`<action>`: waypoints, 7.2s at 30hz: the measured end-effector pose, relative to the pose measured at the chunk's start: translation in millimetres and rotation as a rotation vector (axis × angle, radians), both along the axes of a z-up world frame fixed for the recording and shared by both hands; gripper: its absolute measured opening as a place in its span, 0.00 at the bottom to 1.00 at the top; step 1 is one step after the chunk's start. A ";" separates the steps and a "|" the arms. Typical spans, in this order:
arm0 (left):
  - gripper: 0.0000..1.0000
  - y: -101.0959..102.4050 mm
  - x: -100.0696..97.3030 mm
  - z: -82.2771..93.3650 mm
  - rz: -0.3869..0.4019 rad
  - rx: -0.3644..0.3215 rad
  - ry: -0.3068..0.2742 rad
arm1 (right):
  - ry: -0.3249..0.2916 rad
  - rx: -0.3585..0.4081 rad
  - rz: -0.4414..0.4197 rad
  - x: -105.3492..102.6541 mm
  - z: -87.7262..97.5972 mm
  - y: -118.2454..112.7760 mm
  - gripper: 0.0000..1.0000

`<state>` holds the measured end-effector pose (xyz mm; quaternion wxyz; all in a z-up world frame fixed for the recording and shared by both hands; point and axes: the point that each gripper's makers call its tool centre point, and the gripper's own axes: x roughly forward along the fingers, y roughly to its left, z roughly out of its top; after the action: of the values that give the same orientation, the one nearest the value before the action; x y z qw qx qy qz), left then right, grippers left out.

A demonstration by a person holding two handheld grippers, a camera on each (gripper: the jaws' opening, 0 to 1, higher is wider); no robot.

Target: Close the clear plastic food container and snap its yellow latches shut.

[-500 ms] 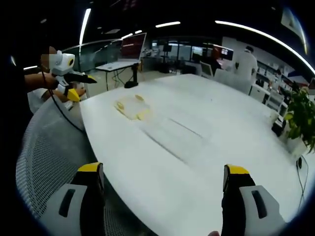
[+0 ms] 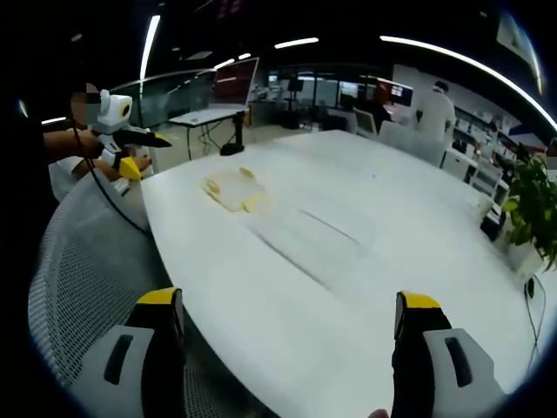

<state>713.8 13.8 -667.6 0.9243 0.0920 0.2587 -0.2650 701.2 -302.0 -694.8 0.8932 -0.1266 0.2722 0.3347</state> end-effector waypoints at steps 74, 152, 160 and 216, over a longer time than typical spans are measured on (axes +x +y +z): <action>0.99 19.5 20.1 -5.7 -0.051 0.035 0.020 | 0.035 -0.017 0.142 20.1 13.8 31.2 0.96; 0.56 68.3 118.9 -69.0 -0.562 0.417 0.173 | 0.149 -0.259 0.712 126.6 -21.2 186.5 0.63; 0.51 66.4 130.3 -82.4 -0.654 0.466 0.191 | 0.164 -0.304 0.744 133.4 -37.9 195.6 0.57; 0.32 58.7 138.1 -115.4 -0.898 0.583 0.343 | 0.247 -0.467 0.824 143.2 -89.2 213.8 0.35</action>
<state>851.9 72.5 -783.0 0.6018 0.4004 0.4033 -0.5610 844.4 -88.2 -784.0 0.5951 -0.3799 0.3713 0.6030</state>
